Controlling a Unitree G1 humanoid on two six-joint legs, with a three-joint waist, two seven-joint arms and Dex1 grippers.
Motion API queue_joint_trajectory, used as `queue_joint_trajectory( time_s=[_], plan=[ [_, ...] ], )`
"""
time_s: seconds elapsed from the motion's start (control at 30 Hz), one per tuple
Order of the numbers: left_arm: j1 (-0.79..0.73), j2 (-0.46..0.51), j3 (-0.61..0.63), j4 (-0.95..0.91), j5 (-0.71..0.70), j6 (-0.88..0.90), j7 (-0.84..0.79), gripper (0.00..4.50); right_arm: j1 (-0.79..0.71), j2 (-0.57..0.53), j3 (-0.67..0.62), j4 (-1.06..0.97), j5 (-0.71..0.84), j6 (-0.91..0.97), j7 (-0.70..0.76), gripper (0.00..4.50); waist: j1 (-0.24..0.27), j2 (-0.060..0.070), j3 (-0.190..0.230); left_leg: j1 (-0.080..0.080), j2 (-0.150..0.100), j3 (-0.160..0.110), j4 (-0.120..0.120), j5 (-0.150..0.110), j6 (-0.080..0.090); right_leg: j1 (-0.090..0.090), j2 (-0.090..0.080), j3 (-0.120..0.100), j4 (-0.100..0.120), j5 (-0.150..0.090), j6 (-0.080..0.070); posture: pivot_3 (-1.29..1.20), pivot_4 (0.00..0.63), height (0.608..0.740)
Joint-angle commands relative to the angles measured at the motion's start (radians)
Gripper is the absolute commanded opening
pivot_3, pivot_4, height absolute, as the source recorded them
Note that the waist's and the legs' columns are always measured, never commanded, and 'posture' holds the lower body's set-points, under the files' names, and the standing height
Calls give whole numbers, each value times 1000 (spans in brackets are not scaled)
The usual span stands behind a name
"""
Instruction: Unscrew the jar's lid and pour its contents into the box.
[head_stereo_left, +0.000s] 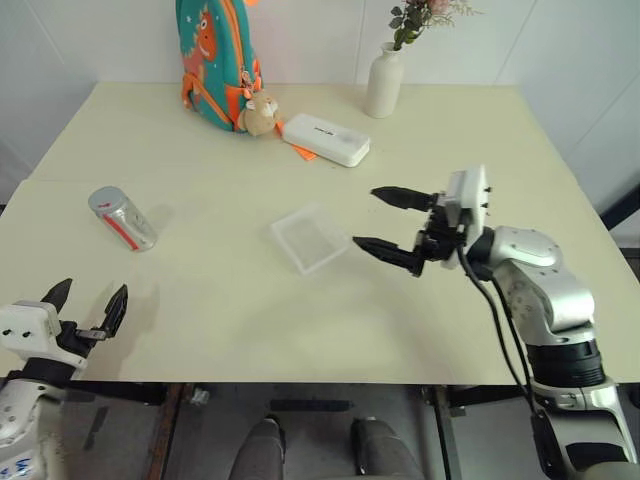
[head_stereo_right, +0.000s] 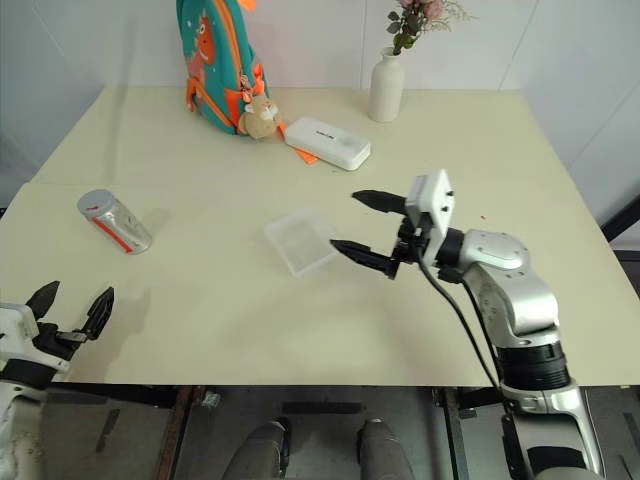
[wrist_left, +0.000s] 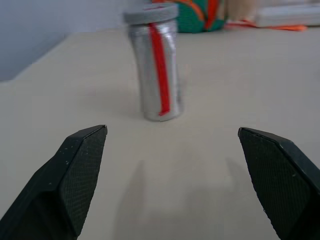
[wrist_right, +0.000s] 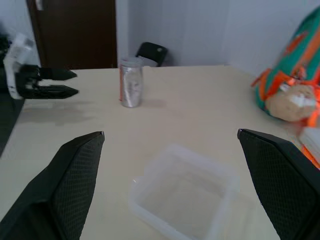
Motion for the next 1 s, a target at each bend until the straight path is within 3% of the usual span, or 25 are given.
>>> queue_joint_trajectory(
  time_s=[0.03, 0.13, 0.33, 0.77, 1.0],
  plan=[
    [-116, -27, -54, 38, 61, -71, 99, 4473, -25, 31, -1, -30, 6, -1, -28, 4500, 6, -1, -1, 0, 0, 0, 0, 0, 0, 0, 0, 0, 0, 1, 0, 0, 150, 740],
    [-221, -36, -94, 112, 77, -89, 129, 4473, -6, 38, 13, -37, -14, -16, -26, 4500, 6, -2, -1, 0, 0, 0, 0, 2, 0, 0, 1, 0, 0, 3, -1, 0, 150, 740],
    [-357, 43, -108, 264, 112, -170, 141, 4473, 17, 34, 31, -64, -29, -17, -16, 4500, -20, -2, -1, 0, 1, 1, -1, 2, 0, -2, 2, 0, 1, 3, -1, 0, 150, 740],
    [-310, -41, -149, 200, 125, -197, 264, 4473, 53, 34, 8, -88, -26, -16, -45, 4500, -27, -2, -1, 0, 1, 1, -2, 2, 0, -2, 2, 0, 1, 3, -1, 0, 150, 740],
    [-321, -8, -126, 237, 119, -185, 296, 4473, 56, 35, 7, -86, -30, -15, -52, 4500, -26, -2, -1, 0, 1, 1, -1, 2, 0, -2, 2, 0, 1, 3, -1, 0, 150, 740]
  ],
)
